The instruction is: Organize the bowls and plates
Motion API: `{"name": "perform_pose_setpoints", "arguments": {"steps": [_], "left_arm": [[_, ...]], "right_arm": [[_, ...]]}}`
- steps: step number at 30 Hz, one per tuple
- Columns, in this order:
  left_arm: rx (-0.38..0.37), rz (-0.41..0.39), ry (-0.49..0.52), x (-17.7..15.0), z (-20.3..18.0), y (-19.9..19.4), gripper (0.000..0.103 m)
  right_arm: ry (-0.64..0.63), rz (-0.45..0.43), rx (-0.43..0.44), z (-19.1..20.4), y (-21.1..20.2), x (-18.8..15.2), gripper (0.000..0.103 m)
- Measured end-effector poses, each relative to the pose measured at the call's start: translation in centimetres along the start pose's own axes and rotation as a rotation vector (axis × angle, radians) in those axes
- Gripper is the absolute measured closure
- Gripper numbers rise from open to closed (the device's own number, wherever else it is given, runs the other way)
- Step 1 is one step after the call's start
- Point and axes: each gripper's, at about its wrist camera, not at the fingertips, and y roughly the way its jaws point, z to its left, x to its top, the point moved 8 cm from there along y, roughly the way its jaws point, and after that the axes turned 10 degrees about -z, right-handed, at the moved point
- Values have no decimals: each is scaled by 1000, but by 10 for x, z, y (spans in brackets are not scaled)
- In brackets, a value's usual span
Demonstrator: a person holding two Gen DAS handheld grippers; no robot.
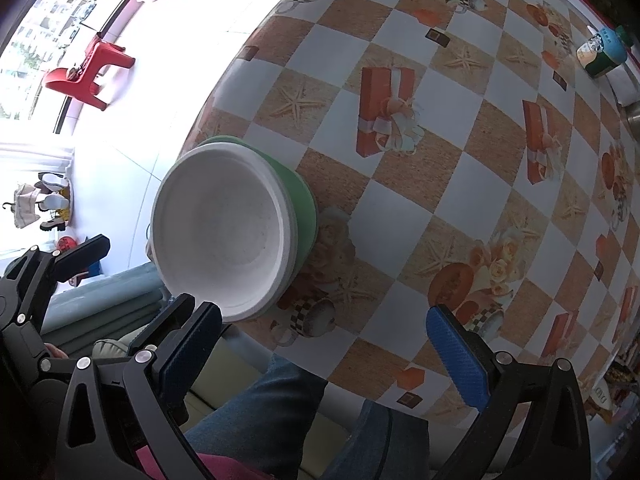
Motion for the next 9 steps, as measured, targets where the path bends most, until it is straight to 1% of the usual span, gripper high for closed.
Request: {"name": "perform_pose_setpoints", "arguments": {"steps": [5, 9], "left_arm": [[15, 12, -19, 0, 5, 4, 13], [5, -12, -77, 6, 15, 4, 13]], "right_arm": [[2, 0, 4, 1, -1, 3, 0], [7, -16, 17, -2, -4, 10, 0]]}}
